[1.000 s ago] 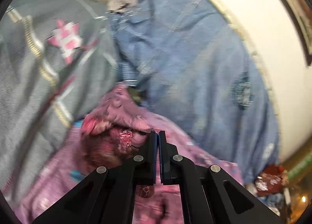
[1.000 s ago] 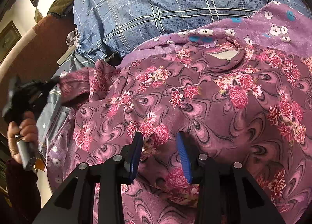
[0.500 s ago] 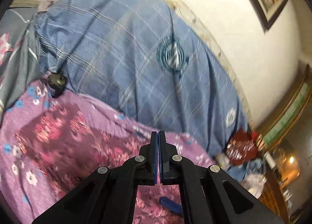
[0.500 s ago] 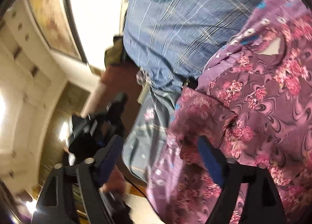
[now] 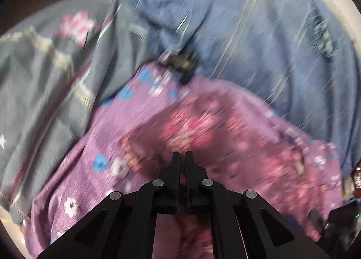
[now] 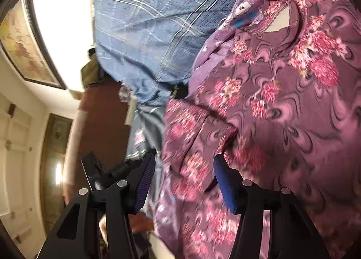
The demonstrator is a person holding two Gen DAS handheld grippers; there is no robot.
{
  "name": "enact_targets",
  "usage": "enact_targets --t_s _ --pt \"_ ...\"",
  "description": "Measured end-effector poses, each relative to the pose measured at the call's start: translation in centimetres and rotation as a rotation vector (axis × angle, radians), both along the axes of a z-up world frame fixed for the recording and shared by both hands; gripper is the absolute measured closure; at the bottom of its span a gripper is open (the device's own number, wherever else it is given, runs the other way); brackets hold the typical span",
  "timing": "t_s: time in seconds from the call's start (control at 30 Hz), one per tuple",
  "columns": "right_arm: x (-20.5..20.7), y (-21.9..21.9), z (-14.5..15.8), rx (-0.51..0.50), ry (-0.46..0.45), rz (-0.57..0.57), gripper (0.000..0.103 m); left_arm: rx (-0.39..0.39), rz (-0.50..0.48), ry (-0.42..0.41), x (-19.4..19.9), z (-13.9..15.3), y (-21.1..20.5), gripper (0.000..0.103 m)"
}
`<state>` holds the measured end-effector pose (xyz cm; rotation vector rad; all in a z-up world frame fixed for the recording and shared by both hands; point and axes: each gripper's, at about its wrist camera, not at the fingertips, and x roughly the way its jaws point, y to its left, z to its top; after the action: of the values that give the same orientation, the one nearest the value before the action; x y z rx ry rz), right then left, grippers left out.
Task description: Fold small clothes
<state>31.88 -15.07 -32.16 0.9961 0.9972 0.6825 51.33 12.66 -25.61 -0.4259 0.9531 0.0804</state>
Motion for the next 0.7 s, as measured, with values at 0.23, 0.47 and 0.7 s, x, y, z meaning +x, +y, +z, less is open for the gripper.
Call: enact_targets --t_s 0.23,0.47,0.7 --pt "1.8 2.7 -1.3 -0.085 0.013 -0.035 0.05 0.03 0.03 -0.013 0.4 0.4 1.1 0.1" --pt "1.6 4.6 -0.1 -0.232 -0.059 -0.005 0.097 0.023 0.063 -0.036 -2.1 0.7 2.1 0.1" --pt "-2.6 -3.1 9.8 -0.249 -0.364 -0.242 0.098 0.038 0.087 -0.116 -3.4 2.7 2.0 0.1"
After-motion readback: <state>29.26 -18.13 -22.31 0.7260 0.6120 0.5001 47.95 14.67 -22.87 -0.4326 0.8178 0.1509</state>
